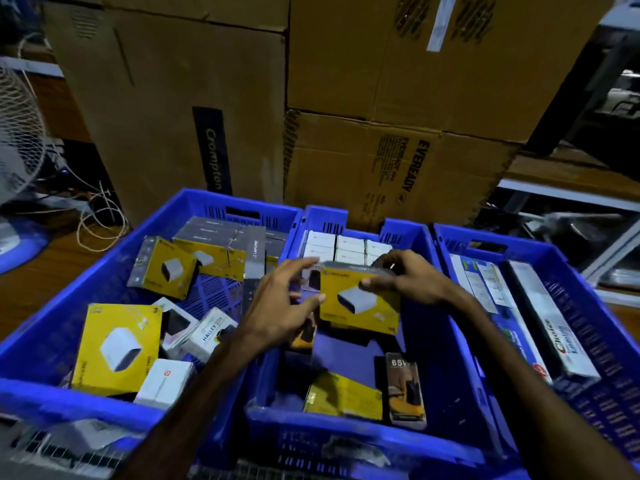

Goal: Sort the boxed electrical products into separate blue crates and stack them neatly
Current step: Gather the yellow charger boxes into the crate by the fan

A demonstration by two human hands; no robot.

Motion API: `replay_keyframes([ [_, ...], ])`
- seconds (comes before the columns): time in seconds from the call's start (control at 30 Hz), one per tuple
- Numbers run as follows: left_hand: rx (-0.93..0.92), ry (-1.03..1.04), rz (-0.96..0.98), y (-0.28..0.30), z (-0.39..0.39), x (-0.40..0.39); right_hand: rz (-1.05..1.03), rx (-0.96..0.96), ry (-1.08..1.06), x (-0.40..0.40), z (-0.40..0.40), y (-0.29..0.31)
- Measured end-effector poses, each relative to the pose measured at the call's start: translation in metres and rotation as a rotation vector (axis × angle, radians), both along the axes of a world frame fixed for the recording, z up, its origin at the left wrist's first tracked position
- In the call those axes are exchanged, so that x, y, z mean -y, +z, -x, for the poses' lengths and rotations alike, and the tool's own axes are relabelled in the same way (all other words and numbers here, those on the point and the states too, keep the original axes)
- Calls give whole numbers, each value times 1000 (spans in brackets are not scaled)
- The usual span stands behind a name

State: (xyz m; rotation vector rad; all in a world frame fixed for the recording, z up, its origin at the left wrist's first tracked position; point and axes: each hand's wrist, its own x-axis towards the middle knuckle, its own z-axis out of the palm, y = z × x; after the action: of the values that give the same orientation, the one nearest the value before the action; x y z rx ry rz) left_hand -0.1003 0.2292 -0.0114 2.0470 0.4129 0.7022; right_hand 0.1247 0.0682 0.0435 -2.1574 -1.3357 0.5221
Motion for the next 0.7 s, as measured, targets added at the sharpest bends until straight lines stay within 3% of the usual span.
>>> replay_keyframes([
  [0.1, 27, 8, 85, 21, 2, -6, -141, -153, 35, 4, 18, 37],
  [0.3, 213, -42, 274, 87, 39, -21, -347, -179, 125, -24, 60, 82],
  [0.43, 301, 124, 177, 116, 97, -63, -511, -137, 74, -54, 81, 81],
  [0.57, 345, 397, 125, 105, 144, -112, -378, -169, 97, -69, 102, 53],
  [0.7, 89, 682, 71, 52, 137, -158, -200, -194, 181, -73, 123, 25],
])
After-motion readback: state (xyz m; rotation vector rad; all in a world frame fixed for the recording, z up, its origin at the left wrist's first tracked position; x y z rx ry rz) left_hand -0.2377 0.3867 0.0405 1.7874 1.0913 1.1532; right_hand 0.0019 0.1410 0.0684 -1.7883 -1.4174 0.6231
